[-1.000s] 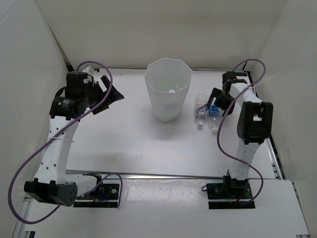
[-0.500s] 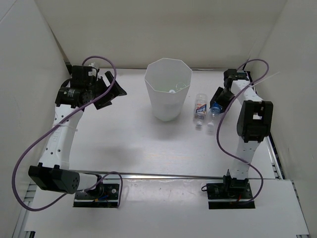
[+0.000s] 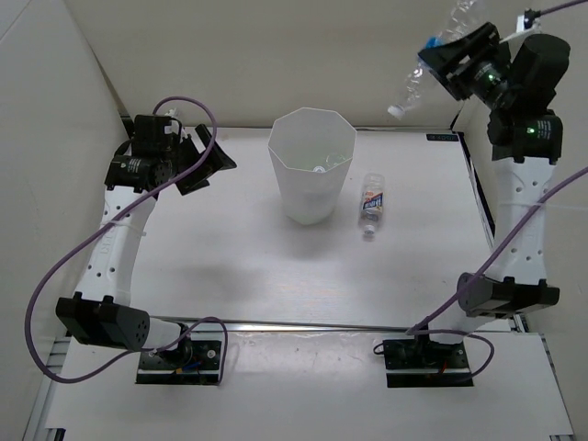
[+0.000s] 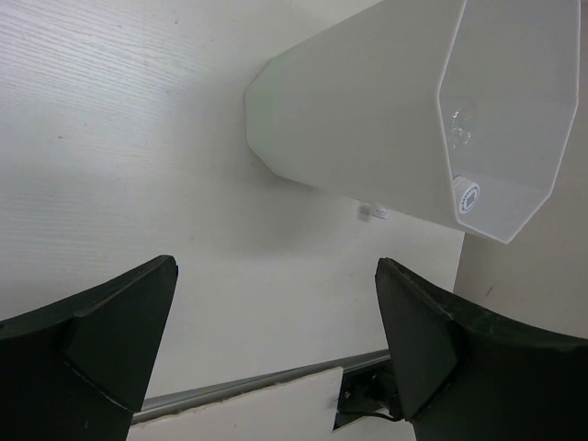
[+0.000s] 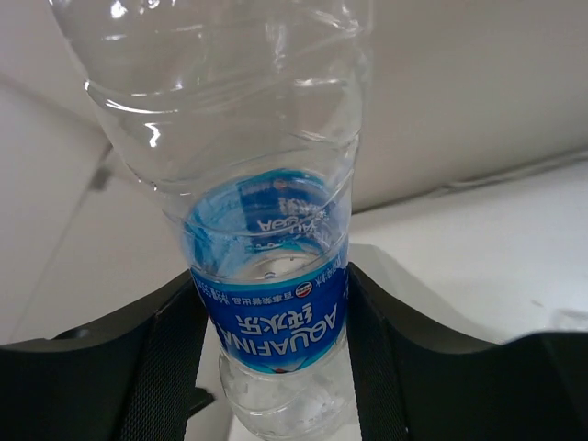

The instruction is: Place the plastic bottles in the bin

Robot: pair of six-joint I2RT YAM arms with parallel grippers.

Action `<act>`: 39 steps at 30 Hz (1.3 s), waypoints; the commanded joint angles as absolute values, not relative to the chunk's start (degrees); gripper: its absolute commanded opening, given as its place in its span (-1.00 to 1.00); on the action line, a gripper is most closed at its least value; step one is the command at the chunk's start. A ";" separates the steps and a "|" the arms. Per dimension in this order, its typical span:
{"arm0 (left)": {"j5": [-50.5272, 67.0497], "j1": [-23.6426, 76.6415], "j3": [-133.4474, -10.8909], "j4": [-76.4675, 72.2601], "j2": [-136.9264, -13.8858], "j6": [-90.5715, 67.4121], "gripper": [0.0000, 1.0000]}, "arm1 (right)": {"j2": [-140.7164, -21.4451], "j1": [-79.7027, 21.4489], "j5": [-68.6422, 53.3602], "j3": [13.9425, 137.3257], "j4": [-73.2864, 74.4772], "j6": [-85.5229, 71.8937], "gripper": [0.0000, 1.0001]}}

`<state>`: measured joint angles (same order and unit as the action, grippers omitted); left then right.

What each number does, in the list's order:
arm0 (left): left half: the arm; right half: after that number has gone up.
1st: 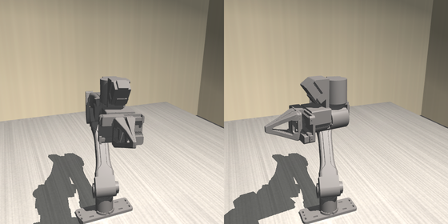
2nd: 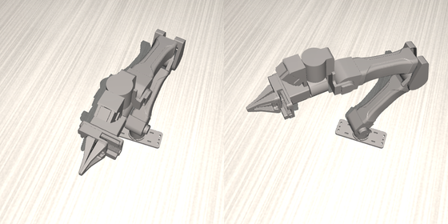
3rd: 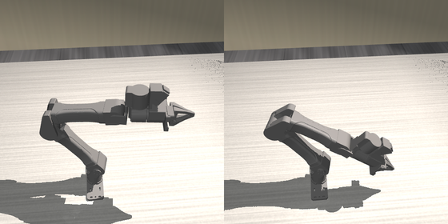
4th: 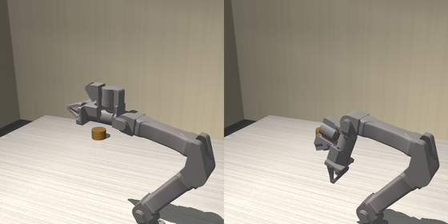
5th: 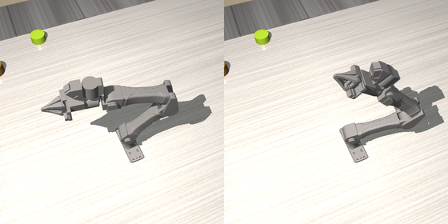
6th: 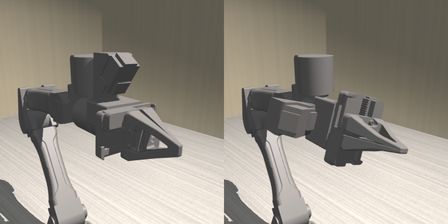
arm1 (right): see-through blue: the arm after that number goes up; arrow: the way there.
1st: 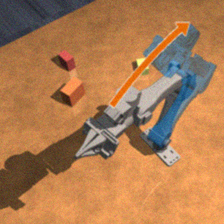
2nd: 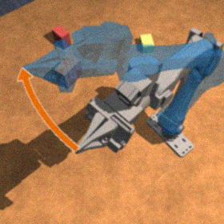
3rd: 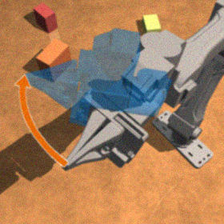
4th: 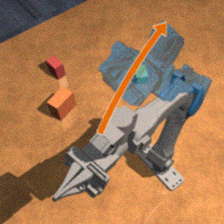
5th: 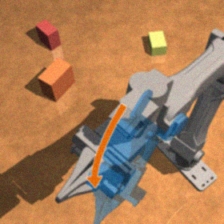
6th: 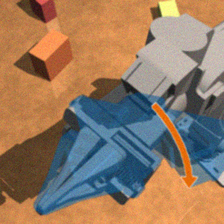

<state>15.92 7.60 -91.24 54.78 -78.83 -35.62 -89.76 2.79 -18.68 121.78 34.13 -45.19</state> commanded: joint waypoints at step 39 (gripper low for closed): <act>17.14 7.73 -77.87 51.86 -68.20 -35.86 1.00 | -89.12 -9.07 12.51 107.16 48.42 -37.33 1.00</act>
<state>16.32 7.62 -78.76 52.53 -70.24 -36.82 -85.80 -13.21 13.61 113.40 39.35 -32.71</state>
